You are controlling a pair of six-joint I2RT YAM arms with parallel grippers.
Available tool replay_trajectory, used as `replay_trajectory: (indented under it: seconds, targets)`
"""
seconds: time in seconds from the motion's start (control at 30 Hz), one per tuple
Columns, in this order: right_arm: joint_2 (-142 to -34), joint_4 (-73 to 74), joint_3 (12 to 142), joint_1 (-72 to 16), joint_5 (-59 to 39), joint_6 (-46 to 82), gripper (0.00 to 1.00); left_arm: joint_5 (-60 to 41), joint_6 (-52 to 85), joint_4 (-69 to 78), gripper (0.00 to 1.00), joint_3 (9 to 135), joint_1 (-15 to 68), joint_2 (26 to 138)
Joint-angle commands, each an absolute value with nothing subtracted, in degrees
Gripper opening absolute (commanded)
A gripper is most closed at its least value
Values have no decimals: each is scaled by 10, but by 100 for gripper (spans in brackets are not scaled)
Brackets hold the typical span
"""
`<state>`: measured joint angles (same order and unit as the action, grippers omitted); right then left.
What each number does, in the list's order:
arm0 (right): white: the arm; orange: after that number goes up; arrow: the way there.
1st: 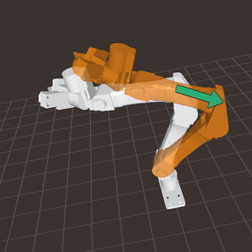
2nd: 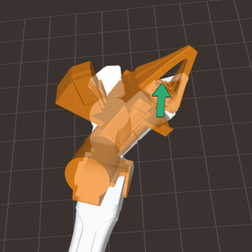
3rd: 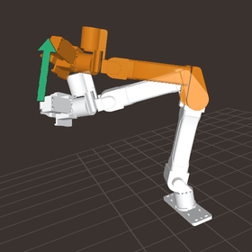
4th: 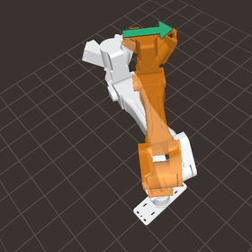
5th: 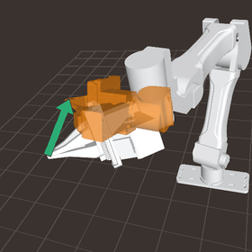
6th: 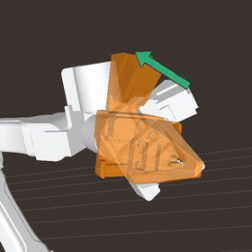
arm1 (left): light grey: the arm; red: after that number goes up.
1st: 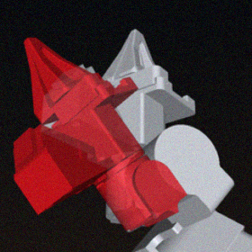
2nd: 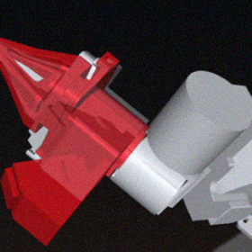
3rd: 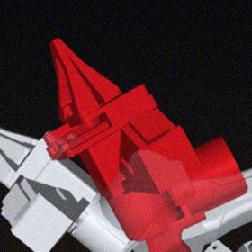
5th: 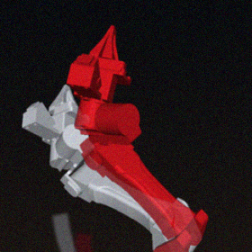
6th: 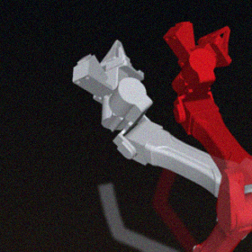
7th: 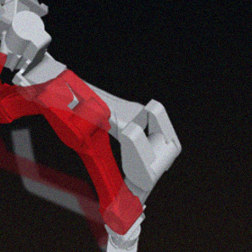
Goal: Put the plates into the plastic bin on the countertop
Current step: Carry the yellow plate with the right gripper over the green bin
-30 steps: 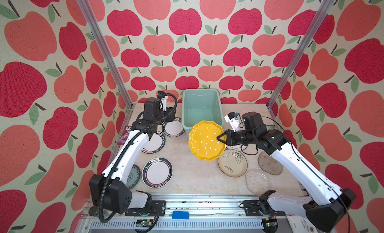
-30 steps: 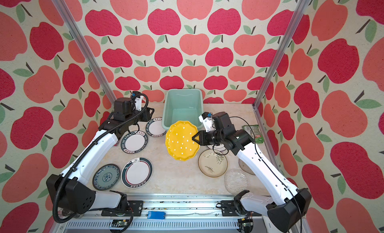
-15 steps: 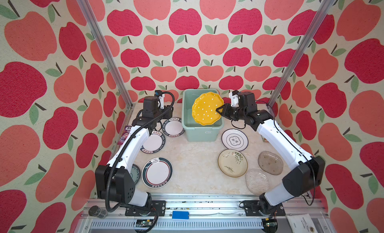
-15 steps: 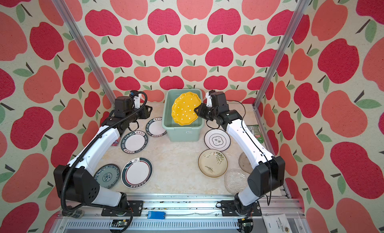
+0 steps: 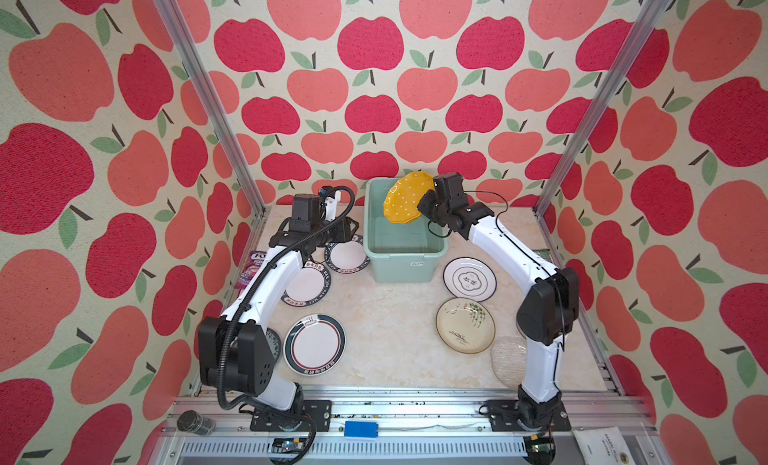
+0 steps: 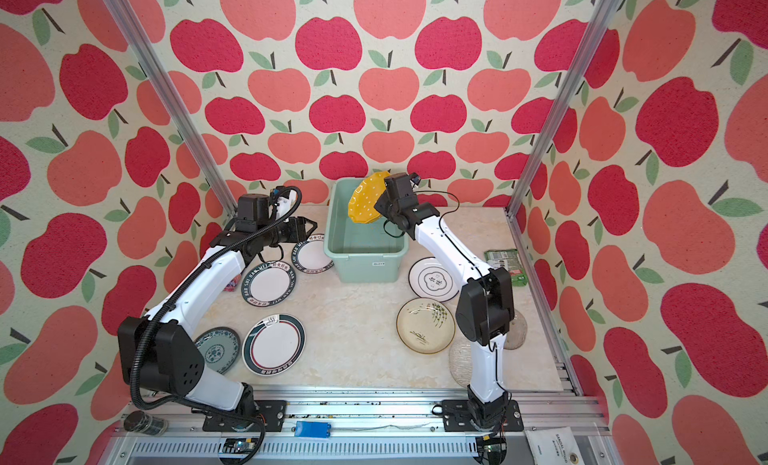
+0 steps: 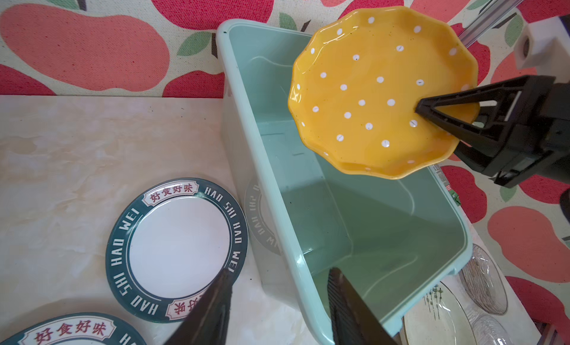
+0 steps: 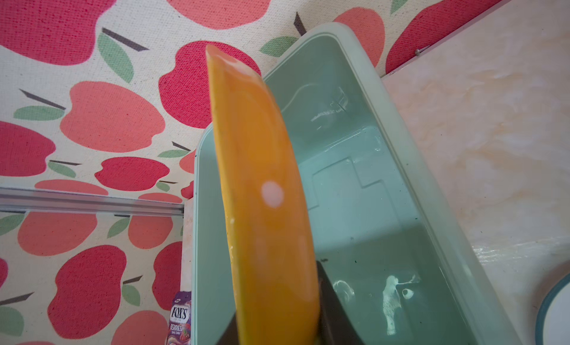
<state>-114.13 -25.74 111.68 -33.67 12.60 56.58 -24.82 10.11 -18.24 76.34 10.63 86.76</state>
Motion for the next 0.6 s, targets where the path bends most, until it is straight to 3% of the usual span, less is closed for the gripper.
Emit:
replay_trajectory:
  seconds: [0.0,0.37,0.57]
  targets:
    - [-1156,-266,1203,-344,202,609,0,-259,106,-193,53,744,109,839]
    - [-1310,-405,1433,-377,249,646,0,-227,102,-185,57,669,95,752]
    - [-1348,-415,1452,-387,264,677,0,-233,80,-182,68,648,89,718]
